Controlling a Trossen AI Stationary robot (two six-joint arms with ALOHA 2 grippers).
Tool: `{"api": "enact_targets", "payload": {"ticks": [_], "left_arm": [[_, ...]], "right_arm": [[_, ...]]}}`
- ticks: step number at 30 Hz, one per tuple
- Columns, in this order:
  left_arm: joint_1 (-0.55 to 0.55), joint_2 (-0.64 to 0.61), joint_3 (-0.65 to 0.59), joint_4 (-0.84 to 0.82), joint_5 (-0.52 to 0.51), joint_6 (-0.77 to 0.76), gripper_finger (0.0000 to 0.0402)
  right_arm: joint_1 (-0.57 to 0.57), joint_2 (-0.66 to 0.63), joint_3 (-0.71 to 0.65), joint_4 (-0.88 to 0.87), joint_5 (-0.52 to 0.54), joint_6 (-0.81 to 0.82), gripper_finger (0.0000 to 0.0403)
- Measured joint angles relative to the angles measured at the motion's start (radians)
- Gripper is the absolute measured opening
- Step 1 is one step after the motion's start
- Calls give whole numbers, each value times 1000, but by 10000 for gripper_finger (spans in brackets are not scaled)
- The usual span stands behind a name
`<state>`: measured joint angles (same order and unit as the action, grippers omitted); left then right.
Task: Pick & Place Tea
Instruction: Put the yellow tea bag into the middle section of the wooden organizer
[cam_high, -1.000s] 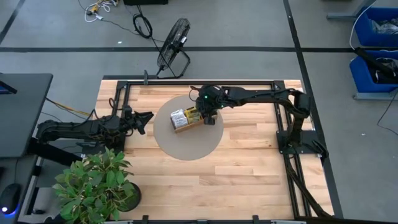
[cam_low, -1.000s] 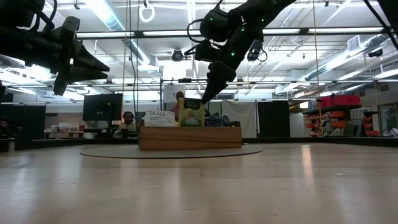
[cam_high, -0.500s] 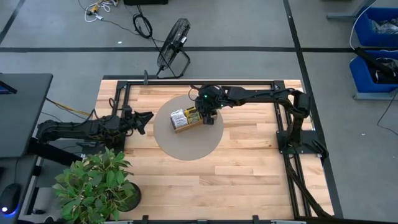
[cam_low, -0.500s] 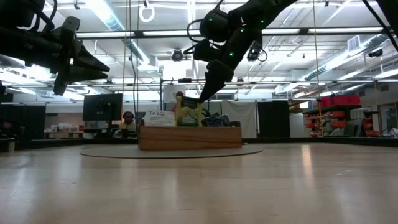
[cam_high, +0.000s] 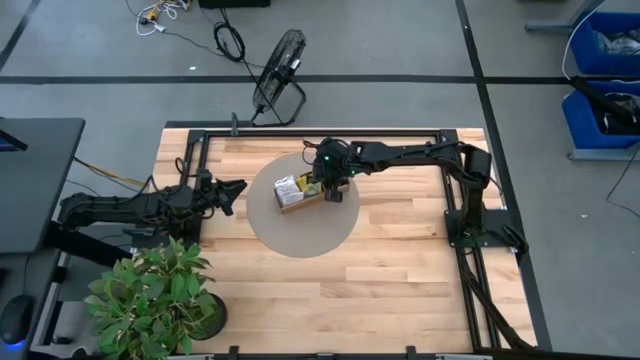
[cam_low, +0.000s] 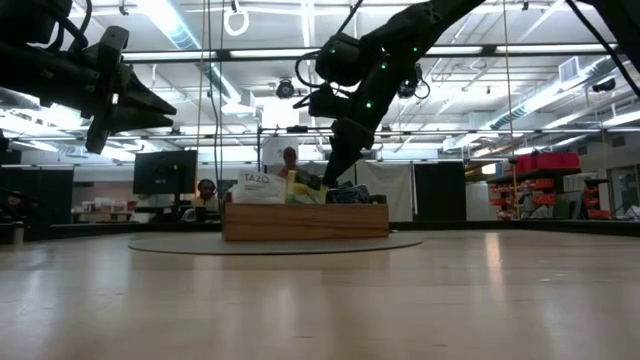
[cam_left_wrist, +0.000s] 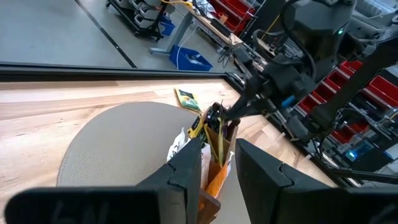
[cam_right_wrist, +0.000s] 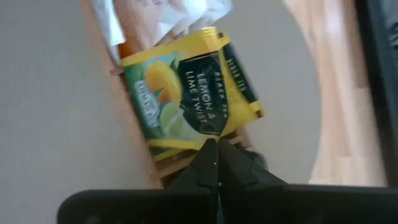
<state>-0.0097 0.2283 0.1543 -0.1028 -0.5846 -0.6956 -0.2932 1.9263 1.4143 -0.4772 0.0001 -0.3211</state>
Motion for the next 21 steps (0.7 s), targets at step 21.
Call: {"api": "enact_targets", "payload": {"ticks": [21], "left_arm": [[0, 0, 0, -7, -18, 8, 103]], "right_arm": [[-17, -10, 0, 25, 3, -36, 0]]}}
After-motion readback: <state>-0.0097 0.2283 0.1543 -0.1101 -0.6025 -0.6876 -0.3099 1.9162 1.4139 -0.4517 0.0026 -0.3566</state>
